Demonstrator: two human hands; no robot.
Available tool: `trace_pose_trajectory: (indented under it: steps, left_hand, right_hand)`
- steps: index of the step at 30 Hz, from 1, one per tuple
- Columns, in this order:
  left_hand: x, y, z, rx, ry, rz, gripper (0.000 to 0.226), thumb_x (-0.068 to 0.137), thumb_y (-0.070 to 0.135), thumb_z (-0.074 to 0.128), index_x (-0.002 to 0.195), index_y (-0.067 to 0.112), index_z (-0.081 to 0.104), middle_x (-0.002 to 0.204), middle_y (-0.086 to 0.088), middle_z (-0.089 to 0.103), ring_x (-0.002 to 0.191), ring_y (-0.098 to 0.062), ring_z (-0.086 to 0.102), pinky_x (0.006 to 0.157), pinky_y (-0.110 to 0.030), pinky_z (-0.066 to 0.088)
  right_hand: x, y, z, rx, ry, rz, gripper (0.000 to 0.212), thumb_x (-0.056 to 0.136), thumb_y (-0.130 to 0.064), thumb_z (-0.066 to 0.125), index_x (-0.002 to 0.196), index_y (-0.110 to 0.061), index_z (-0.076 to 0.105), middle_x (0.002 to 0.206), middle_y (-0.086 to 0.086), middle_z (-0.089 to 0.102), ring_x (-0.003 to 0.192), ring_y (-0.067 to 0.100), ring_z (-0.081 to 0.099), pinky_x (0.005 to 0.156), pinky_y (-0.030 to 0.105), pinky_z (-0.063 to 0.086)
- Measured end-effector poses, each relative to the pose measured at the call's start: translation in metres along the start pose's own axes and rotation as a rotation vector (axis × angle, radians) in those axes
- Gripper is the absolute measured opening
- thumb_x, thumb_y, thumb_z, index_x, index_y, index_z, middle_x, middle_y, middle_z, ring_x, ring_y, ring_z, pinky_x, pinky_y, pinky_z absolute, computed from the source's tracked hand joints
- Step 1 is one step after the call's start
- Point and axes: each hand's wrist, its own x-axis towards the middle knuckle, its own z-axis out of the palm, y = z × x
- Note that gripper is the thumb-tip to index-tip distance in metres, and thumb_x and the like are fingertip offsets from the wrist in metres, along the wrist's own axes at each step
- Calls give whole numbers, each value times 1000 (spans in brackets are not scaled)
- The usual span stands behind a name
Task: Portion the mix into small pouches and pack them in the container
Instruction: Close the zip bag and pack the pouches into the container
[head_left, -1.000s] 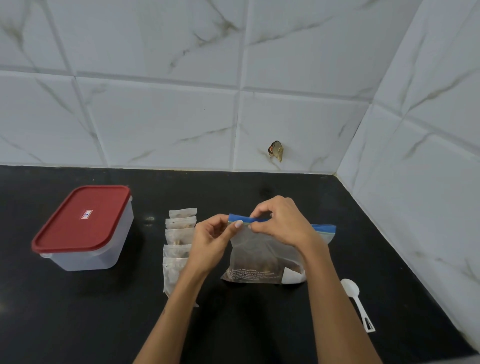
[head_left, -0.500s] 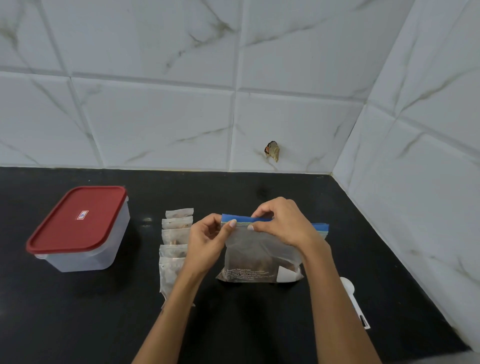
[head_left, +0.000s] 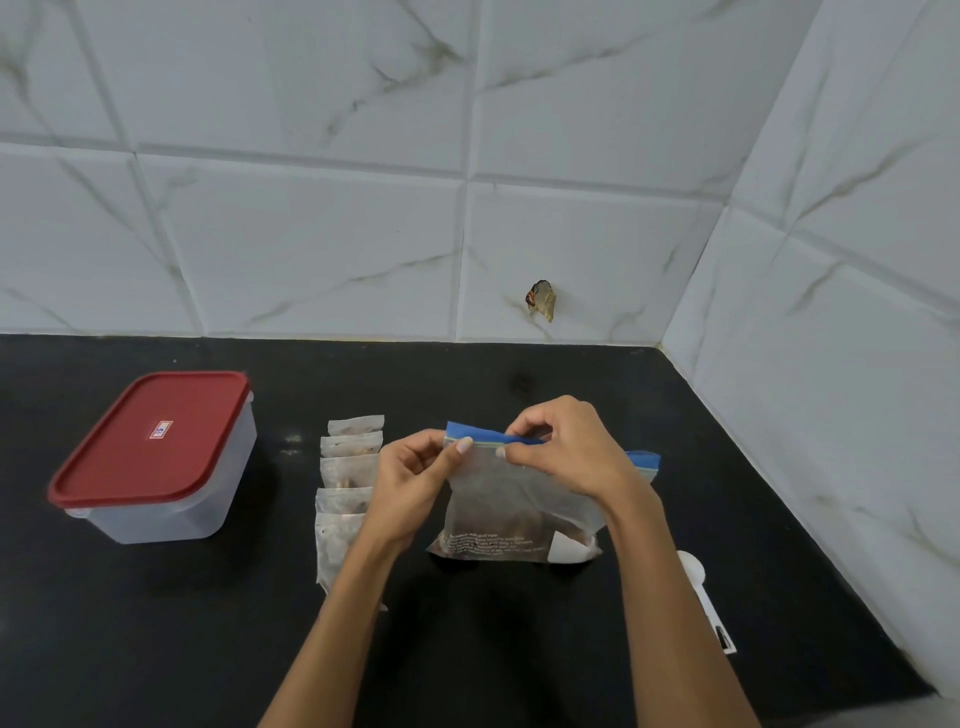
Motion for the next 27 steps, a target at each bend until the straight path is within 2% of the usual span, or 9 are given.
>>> trace_pose_trajectory:
  steps: [6, 12, 17, 19, 23, 27]
  left_hand:
    - [2, -2, -2, -7, 11, -11, 17, 83, 18, 59, 84, 2, 66, 72, 2, 70, 70, -6, 65, 65, -17, 52]
    - [6, 0, -3, 29, 10, -11, 19, 88, 15, 57, 87, -2, 64, 76, 0, 70, 72, -8, 66, 65, -18, 53]
    - [8, 3, -11, 29, 3, -9, 25, 82, 14, 62, 98, -4, 70, 93, -13, 71, 84, -12, 67, 73, -19, 53]
    - [8, 3, -11, 39, -5, -6, 28, 81, 15, 62, 101, -4, 70, 98, -17, 69, 87, -11, 66, 75, -19, 52]
    - [8, 5, -10, 53, 0, -12, 23, 80, 18, 62, 96, 4, 72, 92, -5, 73, 87, -9, 67, 76, -19, 53]
    - [8, 3, -12, 99, 8, 29, 19, 84, 19, 61, 93, 7, 72, 87, -1, 74, 85, -9, 67, 75, -17, 51]
  right_hand:
    - [3, -1, -1, -33, -42, -19, 21, 81, -20, 74, 102, -18, 73, 98, -4, 69, 89, 7, 61, 85, 27, 51]
    - [3, -4, 1, -38, -32, -26, 15, 84, -19, 72, 99, -17, 73, 94, -5, 66, 86, 6, 60, 83, 27, 51]
    - [4, -5, -1, -3, -41, -30, 40, 79, -20, 75, 117, -23, 66, 116, -9, 60, 105, 6, 56, 93, 26, 46]
    - [7, -10, 3, -39, -38, -54, 33, 81, -24, 74, 113, -21, 68, 113, -5, 64, 102, 8, 57, 91, 26, 47]
    - [14, -15, 14, -89, -7, -65, 18, 86, -25, 69, 101, -16, 73, 98, 0, 70, 88, 11, 62, 86, 30, 54]
    - [17, -15, 19, -130, -24, -81, 19, 89, -28, 66, 104, -17, 71, 99, -1, 69, 88, 10, 62, 83, 28, 53]
